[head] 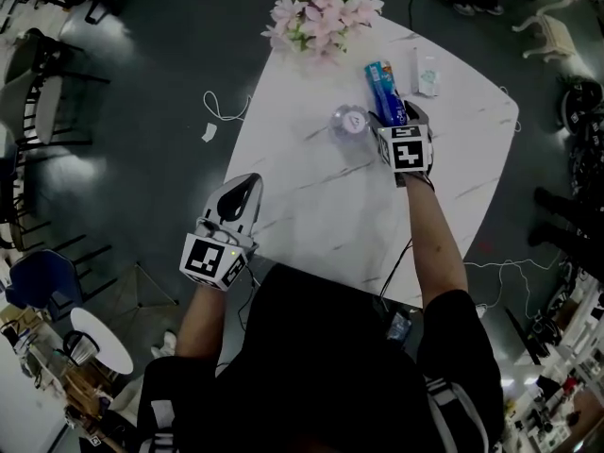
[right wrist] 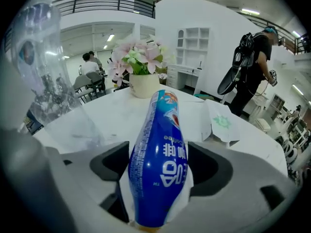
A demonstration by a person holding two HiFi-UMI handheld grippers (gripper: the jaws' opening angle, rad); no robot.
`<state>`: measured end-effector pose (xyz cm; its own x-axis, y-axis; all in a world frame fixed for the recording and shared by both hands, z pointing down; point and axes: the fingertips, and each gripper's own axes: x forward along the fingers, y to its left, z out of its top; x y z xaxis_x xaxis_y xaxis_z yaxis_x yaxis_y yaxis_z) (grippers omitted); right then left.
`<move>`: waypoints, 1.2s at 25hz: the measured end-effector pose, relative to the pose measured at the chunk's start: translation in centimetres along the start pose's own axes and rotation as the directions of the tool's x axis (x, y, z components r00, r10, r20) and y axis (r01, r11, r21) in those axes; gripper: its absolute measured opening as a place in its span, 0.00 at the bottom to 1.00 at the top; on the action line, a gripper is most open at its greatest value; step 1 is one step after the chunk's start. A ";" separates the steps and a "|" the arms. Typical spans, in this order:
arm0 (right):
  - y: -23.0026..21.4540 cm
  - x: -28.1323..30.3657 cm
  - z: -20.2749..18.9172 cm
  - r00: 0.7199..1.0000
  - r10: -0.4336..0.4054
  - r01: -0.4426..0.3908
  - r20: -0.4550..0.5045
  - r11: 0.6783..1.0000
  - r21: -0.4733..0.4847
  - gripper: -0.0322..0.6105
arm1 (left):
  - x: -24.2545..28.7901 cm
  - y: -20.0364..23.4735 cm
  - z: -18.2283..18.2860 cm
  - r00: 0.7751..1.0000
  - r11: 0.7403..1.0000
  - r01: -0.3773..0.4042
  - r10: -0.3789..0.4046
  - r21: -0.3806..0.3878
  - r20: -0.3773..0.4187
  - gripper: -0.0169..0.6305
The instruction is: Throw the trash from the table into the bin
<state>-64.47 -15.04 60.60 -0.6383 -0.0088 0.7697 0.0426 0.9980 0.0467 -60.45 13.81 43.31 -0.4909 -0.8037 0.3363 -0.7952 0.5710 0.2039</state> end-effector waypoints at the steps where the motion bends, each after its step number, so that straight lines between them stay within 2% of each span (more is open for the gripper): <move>1: -0.1 0.2 -0.2 1.000 -0.009 0.009 -0.012 1.000 0.001 0.57 | -0.1 0.0 0.2 1.000 1.000 -0.002 0.002 -0.010 0.002 0.05; 5: -0.1 0.3 -0.7 1.000 -0.005 0.006 -0.027 0.999 0.044 0.54 | -0.6 0.0 -0.1 1.000 1.000 0.004 -0.004 -0.004 0.009 0.05; 10: -0.3 -0.7 0.1 0.999 -0.013 0.009 0.041 0.997 0.077 0.53 | -0.8 -0.1 0.4 1.000 1.000 0.003 -0.002 -0.021 0.020 0.05; 16: -0.7 -3.6 0.5 0.995 -0.021 0.013 0.093 0.996 0.090 0.53 | -0.6 -1.3 1.4 1.000 1.000 0.016 -0.016 -0.003 0.007 0.05; 22: -2.5 -7.6 -1.7 0.992 -0.065 0.055 0.108 0.994 0.089 0.53 | 0.3 -4.1 1.9 0.993 0.995 0.096 -0.096 0.016 0.063 0.05; 30: -3.9 -14.2 -6.7 0.982 -0.130 0.106 0.136 0.980 0.169 0.53 | 0.5 -9.9 2.3 0.976 0.980 0.193 -0.197 0.045 0.094 0.05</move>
<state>-50.46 -19.18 53.73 -0.7370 -0.1295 0.6633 -0.1558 0.9876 0.0197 -53.62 7.36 39.31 -0.3562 -0.9124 0.2017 -0.8902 0.3969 0.2238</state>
